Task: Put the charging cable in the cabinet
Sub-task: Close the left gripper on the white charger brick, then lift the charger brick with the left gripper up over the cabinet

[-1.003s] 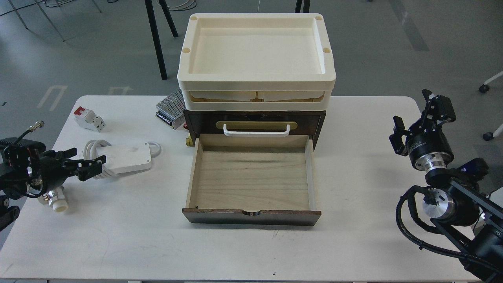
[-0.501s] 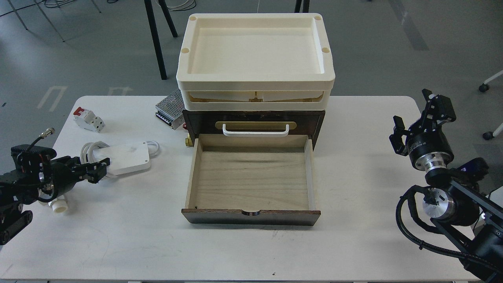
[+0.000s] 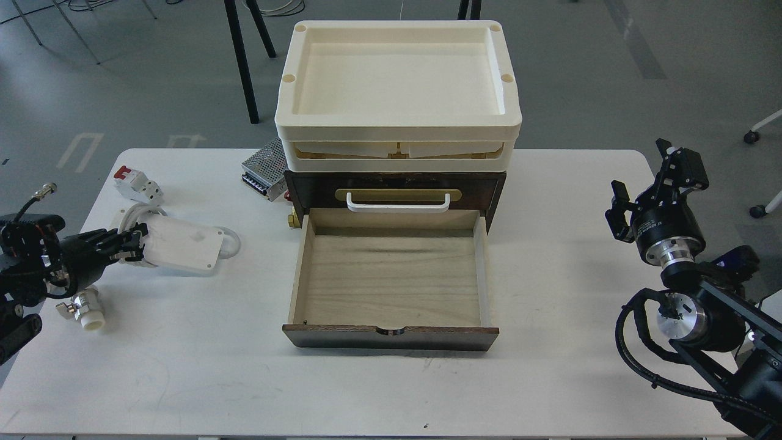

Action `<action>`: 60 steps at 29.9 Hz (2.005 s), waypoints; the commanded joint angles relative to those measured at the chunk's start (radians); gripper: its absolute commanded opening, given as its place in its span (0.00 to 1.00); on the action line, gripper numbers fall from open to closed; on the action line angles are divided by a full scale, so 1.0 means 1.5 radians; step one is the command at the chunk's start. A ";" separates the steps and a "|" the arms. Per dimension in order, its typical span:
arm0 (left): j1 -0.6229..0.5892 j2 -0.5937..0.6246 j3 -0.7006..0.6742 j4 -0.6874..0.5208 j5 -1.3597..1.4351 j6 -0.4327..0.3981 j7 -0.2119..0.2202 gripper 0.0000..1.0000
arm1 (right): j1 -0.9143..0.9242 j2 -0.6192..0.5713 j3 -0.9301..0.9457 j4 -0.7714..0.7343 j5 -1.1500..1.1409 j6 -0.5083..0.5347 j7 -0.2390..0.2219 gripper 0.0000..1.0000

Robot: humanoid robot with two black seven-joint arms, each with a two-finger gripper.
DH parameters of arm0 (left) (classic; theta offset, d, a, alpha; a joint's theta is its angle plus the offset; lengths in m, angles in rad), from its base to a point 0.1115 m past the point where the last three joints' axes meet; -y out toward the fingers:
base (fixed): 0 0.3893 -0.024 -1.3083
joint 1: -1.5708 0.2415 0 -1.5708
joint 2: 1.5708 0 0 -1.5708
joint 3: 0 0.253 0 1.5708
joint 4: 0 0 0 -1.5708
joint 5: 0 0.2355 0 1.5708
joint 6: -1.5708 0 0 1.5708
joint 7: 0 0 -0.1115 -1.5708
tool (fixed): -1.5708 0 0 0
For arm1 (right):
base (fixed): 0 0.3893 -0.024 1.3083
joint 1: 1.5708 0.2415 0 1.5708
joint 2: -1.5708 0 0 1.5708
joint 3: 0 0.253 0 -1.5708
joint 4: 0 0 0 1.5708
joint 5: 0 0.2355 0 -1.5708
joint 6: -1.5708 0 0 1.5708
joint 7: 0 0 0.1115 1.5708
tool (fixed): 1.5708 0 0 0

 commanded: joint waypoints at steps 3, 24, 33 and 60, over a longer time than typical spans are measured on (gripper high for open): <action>-0.011 0.033 -0.016 -0.003 -0.102 -0.006 0.000 0.00 | 0.000 0.000 0.000 0.000 0.000 0.000 0.000 0.99; -0.273 0.197 -0.245 -0.006 -0.388 -0.297 0.000 0.01 | 0.000 0.000 -0.001 0.000 0.000 0.000 0.000 0.99; -0.417 0.196 -0.244 -0.179 -0.391 -0.333 0.000 0.02 | 0.000 0.000 -0.001 0.000 0.000 -0.001 0.000 0.99; -0.254 0.142 -0.221 -0.762 -0.108 -0.290 0.000 0.03 | 0.000 0.000 -0.001 -0.001 0.000 -0.001 0.000 0.99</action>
